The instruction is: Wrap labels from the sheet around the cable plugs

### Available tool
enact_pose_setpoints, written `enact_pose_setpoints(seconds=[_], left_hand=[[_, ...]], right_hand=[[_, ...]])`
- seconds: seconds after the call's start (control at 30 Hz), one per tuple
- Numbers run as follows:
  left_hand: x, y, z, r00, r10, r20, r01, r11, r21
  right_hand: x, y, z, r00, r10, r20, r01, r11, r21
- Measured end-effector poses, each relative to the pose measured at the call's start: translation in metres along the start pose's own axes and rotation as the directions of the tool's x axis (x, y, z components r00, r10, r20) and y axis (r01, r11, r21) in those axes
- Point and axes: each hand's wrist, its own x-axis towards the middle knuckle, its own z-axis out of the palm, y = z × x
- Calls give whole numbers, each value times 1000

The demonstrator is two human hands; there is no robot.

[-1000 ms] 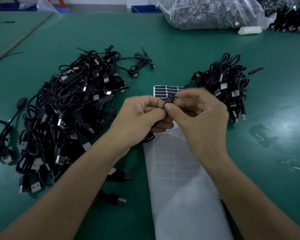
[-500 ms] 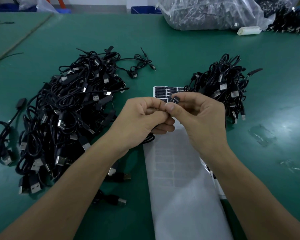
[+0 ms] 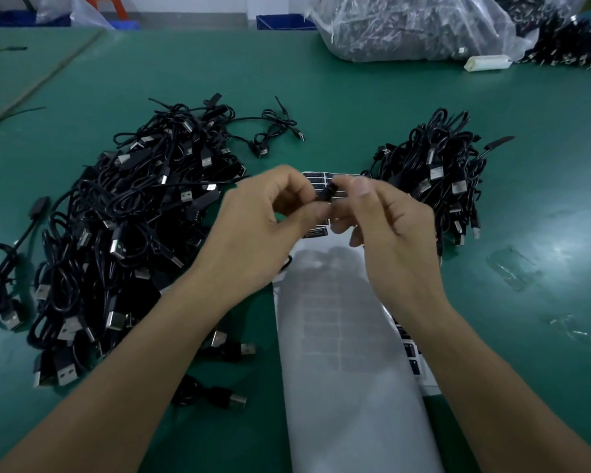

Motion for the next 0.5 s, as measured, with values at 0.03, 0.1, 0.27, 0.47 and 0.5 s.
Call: enact_pose_setpoints(seconds=[0.03,0.1,0.27,0.47,0.5], left_hand=[[1,2,-3,999,25,-31,-25,1000,-7],[4,7,-9,994,58,-95,-64,996,-57],[5,24,-18,981,115,-158,-149,964,-220],[3,39,-22,979,64,-195,-143,893,-427],[3,40,-24,975,40,-219,-133,891,-434]], right_hand=[[-1,-1,1,999,18,42,-18,1000,2],[-5,1,2,988,28,150,-17,997,-75],[-14,7,10,924,-45,381,172,936,-307],[-14,7,14,936,-77,344,135,980,-147],[-14,6,14,940,-52,338,93,990,-106]])
